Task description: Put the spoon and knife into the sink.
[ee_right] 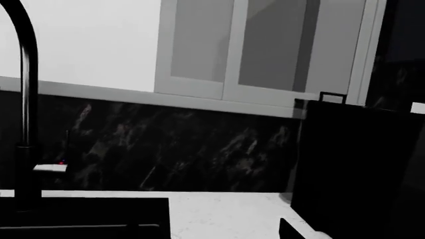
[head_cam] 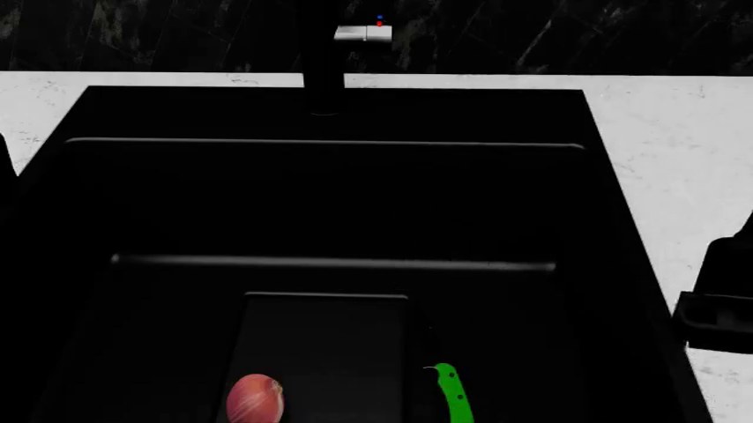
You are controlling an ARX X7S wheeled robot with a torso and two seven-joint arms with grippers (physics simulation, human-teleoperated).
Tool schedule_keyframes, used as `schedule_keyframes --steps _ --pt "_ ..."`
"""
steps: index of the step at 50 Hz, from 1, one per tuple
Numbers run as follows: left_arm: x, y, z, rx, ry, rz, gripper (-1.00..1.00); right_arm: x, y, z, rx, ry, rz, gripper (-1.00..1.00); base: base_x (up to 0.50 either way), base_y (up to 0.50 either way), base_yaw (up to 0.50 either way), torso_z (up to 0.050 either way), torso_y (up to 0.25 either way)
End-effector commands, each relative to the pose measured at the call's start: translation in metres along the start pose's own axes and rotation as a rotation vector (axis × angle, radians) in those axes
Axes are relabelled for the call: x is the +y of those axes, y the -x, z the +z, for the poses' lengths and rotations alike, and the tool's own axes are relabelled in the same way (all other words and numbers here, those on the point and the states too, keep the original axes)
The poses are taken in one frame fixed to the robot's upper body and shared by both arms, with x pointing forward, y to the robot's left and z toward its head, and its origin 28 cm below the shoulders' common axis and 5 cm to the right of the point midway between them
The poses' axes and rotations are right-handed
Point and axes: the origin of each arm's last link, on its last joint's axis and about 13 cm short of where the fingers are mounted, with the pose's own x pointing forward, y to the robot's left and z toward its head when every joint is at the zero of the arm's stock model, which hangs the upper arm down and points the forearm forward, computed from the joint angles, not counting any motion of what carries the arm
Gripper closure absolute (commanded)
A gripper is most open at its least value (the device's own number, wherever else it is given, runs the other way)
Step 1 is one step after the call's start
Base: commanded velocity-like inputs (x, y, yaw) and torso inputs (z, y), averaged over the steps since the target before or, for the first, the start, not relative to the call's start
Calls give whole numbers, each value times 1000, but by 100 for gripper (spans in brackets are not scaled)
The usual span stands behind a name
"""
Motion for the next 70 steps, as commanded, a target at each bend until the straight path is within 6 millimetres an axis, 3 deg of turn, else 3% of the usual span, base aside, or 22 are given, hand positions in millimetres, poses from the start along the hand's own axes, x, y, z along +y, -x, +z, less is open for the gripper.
schedule_keyframes --steps 1,6,17,27,37,50,70 --pt "4 10 8 19 9 37 -100 -3 0 -1 -10 12 -2 -100 0 0 0 0 0" --pt "11 34 20 49 -20 72 -100 -3 0 -1 -8 12 2 -100 0 0 0 0 0" --pt "29 66 32 64 -68 197 -100 -6 6 -7 2 0 -10 -100 0 0 0 0 0" --pt "46 58 34 89 2 334 -100 -6 6 -13 6 -19 -12 -100 0 0 0 0 0" --pt "57 57 21 204 -57 420 -100 -6 9 -24 16 -41 -17 -100 0 0 0 0 0" --pt "44 36 6 385 -17 298 -100 -5 10 -32 26 -64 -9 -100 0 0 0 0 0" --pt "40 -5 23 371 17 306 -100 -4 10 -42 35 -97 -2 -100 0 0 0 0 0"
